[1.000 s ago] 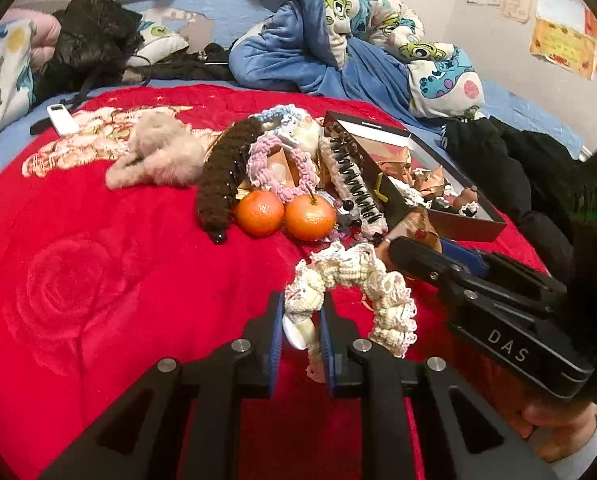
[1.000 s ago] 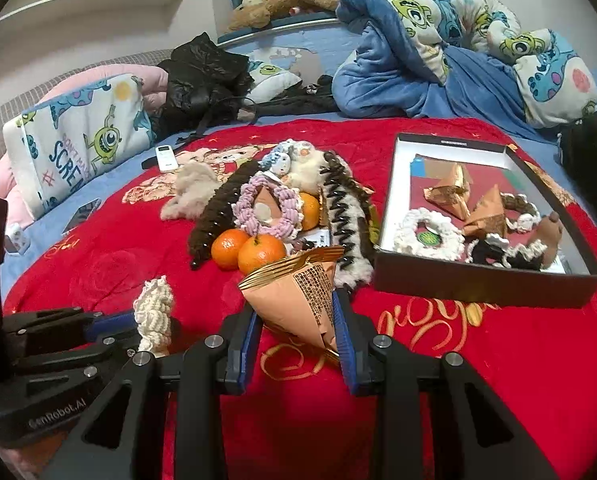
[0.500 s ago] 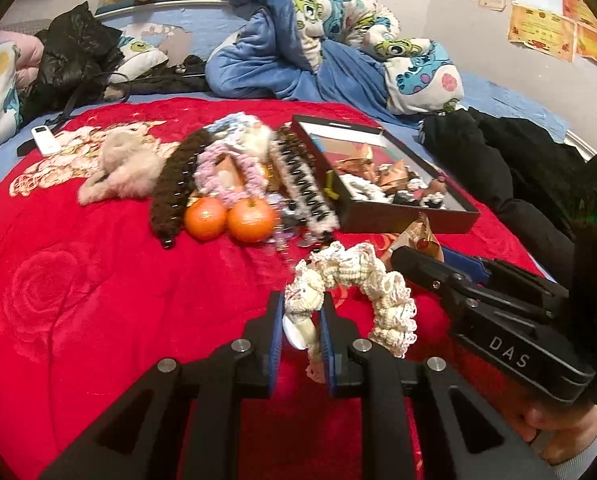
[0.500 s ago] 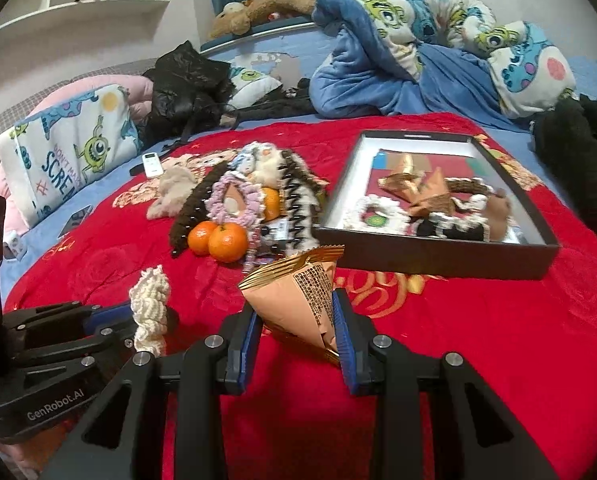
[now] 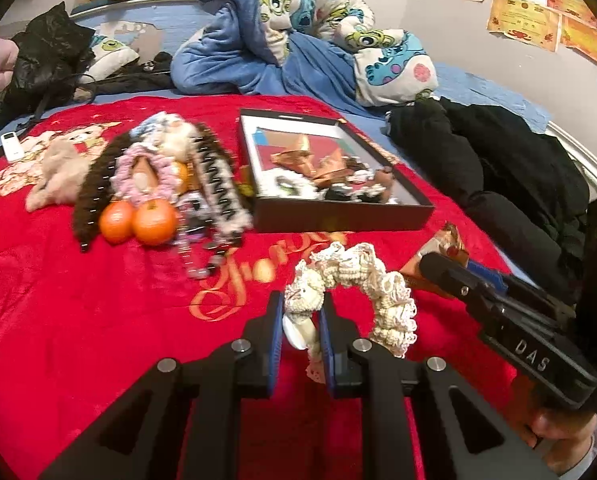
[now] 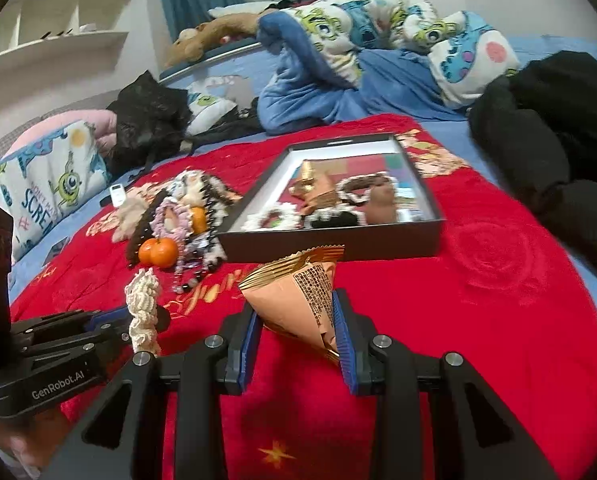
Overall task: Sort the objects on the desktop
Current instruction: 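Lift the white scrunchie and triangular snack and carry them toward the black box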
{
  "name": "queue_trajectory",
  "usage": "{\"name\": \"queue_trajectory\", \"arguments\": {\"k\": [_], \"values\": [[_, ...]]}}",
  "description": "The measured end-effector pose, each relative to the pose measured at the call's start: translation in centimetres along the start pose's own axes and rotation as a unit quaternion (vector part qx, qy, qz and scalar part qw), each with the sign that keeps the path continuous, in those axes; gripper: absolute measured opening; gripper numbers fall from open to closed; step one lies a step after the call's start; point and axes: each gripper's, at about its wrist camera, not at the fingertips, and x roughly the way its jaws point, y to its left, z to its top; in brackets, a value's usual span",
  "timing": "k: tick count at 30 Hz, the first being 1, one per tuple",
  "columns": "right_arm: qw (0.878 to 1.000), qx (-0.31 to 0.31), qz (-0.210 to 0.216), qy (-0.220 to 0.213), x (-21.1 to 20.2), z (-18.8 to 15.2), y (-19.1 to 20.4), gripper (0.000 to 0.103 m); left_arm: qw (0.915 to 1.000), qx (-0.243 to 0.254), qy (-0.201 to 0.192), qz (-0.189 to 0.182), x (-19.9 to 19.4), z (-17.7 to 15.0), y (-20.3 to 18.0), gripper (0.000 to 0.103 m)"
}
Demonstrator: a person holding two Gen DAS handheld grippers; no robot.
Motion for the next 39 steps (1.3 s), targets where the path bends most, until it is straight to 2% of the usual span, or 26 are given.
{"name": "queue_trajectory", "arguments": {"k": [7, 10, 15, 21, 39], "values": [[1.000, 0.016, -0.019, -0.010, -2.2, -1.0, -3.4, 0.032, 0.9994, -0.005, -0.012, -0.032, 1.2, 1.2, -3.9, 0.018], [0.999, 0.028, -0.024, -0.011, -2.6, -1.2, -4.7, 0.032, 0.9994, 0.015, -0.023, -0.021, 1.6, 1.3, -5.3, 0.018], [0.998, 0.048, -0.025, -0.013, -2.8, -0.9, -6.2, 0.032, 0.9996, 0.021, -0.012, -0.014, 2.2, 0.9, -5.0, 0.018], [0.999, 0.044, -0.012, -0.025, -3.2, -0.2, -5.5, 0.032, 0.9998, 0.016, -0.007, -0.012, 2.7, 0.9, -4.5, 0.018], [0.998, 0.051, 0.000, -0.022, -2.5, 0.1, -4.7, 0.032, 0.9993, 0.034, -0.004, -0.012, 2.6, 0.7, -5.0, 0.018]]}}
